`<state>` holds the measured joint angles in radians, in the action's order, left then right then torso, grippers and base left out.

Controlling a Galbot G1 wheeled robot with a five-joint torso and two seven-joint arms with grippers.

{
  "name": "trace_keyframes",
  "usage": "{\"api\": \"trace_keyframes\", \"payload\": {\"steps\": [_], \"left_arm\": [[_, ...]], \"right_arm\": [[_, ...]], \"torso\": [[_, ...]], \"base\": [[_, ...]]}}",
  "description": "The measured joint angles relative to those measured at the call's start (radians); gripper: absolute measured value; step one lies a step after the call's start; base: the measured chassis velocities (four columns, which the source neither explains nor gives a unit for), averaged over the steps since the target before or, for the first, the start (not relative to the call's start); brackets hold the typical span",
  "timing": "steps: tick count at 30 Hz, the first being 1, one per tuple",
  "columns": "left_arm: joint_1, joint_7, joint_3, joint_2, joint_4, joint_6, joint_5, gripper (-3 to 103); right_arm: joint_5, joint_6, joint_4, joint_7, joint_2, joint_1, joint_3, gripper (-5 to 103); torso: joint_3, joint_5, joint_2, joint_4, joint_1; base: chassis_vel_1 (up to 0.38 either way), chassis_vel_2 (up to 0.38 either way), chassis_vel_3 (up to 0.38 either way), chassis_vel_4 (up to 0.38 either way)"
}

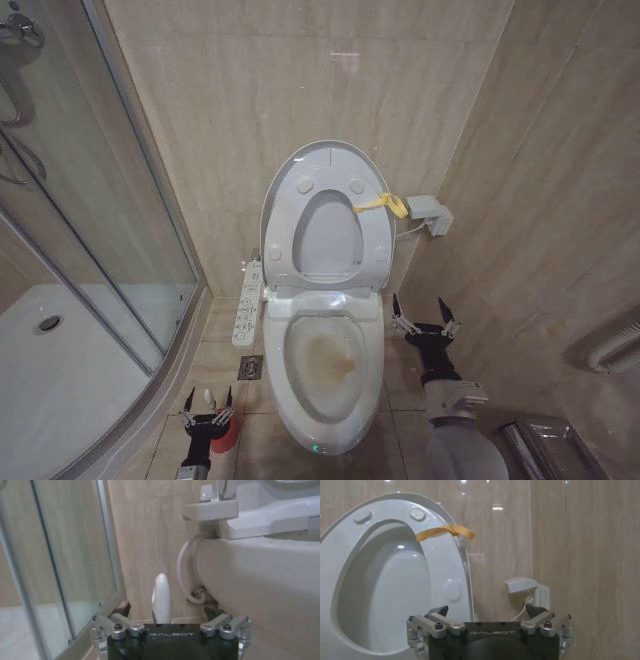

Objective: Open the toilet lid, clean the toilet bowl with a toilet brush, close the toilet lid, and flush.

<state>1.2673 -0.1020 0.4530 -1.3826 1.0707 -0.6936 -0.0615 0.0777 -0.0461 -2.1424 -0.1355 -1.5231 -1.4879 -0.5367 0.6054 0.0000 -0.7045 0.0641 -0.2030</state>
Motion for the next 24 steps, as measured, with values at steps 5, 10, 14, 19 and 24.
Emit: {"api": "trace_keyframes", "payload": {"steps": [5, 10, 14, 19, 24], "left_arm": [[-0.015, 0.027, 0.003, 0.002, -0.028, -0.014, 0.000, 94], [-0.015, 0.040, 0.007, -0.001, -0.034, -0.025, 0.003, 68], [-0.003, 0.041, 0.013, -0.004, -0.026, -0.031, 0.007, 68], [0.018, 0.041, 0.017, -0.006, -0.007, -0.036, 0.011, 40], [0.024, 0.041, 0.023, -0.005, 0.003, -0.047, 0.026, 21]], "right_arm": [[0.000, 0.000, 0.000, 0.000, 0.000, 0.000, 0.000, 100], [0.000, 0.000, 0.000, 0.000, 0.000, 0.000, 0.000, 100], [0.000, 0.000, 0.000, 0.000, 0.000, 0.000, 0.000, 100], [0.000, 0.000, 0.000, 0.000, 0.000, 0.000, 0.000, 100], [0.000, 0.000, 0.000, 0.000, 0.000, 0.000, 0.000, 100]], "torso": [[0.000, 0.0000, 0.000, 0.0000, 0.000], [0.000, 0.0000, 0.000, 0.0000, 0.000], [0.000, 0.0000, 0.000, 0.0000, 0.000], [0.000, 0.0000, 0.000, -0.0001, 0.000], [0.000, -0.0001, 0.000, -0.0001, 0.000]], "base": [[0.000, 0.000, 0.000, 0.000], [0.000, 0.000, 0.000, 0.000], [0.000, 0.000, 0.000, 0.000], [0.000, 0.000, 0.000, 0.000], [0.000, 0.000, 0.000, 0.000]]}}
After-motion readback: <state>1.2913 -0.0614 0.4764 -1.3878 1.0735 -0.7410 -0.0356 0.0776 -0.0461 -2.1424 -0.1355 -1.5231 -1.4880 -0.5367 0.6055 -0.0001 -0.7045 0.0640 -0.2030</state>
